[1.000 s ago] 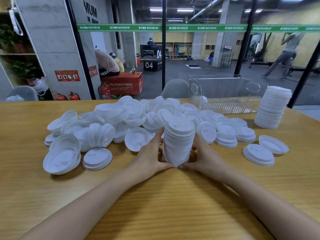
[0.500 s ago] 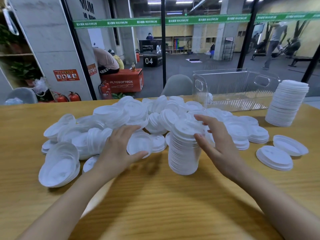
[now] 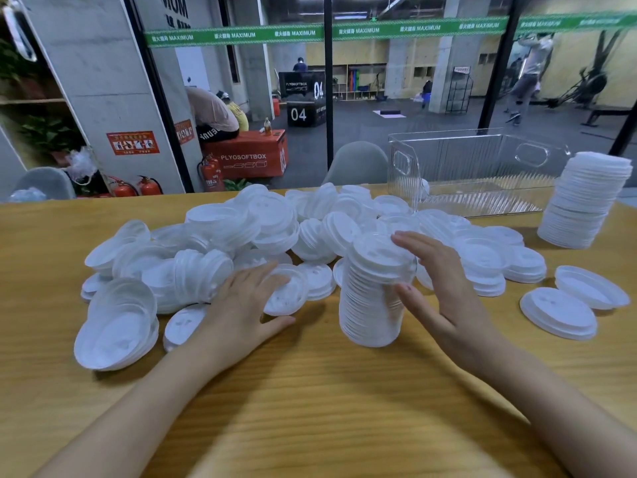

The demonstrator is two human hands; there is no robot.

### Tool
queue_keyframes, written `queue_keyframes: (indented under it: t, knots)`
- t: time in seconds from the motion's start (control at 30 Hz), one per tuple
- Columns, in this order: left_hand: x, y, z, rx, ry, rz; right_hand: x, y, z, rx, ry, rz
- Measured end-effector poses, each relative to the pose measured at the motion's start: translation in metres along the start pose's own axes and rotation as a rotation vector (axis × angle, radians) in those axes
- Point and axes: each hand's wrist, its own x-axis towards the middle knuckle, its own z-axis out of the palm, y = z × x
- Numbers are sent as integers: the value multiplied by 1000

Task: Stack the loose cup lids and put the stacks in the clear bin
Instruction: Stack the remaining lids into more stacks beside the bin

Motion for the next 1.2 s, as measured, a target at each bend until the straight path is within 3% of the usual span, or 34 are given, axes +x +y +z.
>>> queue_keyframes:
  t: [0.2, 0.27, 0.37, 0.5, 0.67, 0.87, 1.0, 1.2]
  knots:
    - [1, 9, -3, -96, 190, 13, 0, -1, -2, 5, -3, 4]
    - [-1, 20, -11, -329, 239, -51, -1, -1, -2, 14, -2, 10]
    - [-4, 30, -23, -759, 132, -216, -1, -1, -2, 21, -4, 23]
    - [-6, 30, -23, -948, 98, -417, -1, -2, -3, 17, -11, 19]
    - [-5, 24, -21, -858, 135, -470, -1, -1, -4, 23, -14, 34]
    - [-8, 25, -23, -505, -25, -263, -1, -2, -5, 21, -27, 28]
    - [-12, 25, -28, -369, -247, -130, -2, -1, -6, 32, -25, 27]
    - [-14, 22, -21, -256, -257, -7, -2, 2, -6, 37, -29, 40]
